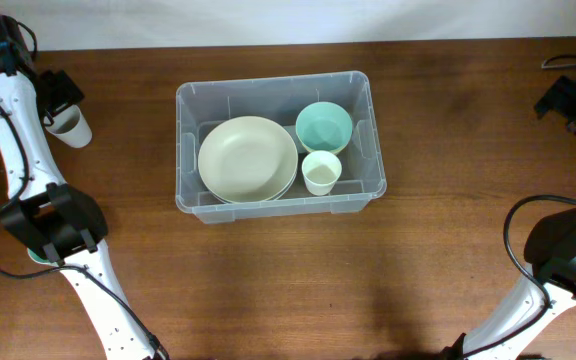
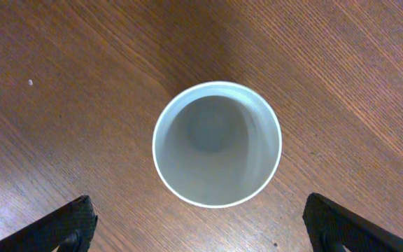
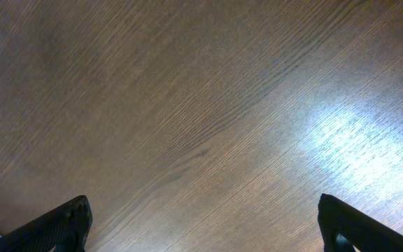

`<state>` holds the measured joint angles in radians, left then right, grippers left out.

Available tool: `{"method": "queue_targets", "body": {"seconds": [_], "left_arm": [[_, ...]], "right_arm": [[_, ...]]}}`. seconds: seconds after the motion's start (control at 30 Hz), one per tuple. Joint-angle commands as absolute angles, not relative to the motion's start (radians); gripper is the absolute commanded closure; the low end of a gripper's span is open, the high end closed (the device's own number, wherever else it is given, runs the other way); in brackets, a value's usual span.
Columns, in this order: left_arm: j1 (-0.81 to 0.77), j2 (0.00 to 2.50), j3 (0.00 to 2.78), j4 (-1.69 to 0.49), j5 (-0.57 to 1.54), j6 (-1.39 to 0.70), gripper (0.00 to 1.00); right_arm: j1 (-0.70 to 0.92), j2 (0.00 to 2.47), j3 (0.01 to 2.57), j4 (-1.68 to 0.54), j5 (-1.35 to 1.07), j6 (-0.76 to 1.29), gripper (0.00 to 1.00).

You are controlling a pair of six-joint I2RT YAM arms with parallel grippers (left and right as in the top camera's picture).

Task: Pack container
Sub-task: 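Move the left gripper to the grey cup and grasp its rim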

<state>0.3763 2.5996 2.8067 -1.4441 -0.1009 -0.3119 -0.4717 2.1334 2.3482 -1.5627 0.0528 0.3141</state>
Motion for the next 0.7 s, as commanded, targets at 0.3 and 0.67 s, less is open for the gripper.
{"method": "queue_targets", "body": {"seconds": [0.3, 0.67], "left_arm": [[0.397, 2.669, 2.808, -1.443, -0.093, -0.501, 0.05], [0.403, 2.671, 2.765, -1.438, -0.093, -0.501, 0.05]], "right_arm": [[-0.478, 2.136, 2.344, -1.562, 0.064, 0.314, 0.01], [-0.478, 2.136, 2.344, -1.562, 0.064, 0.314, 0.01]]}}
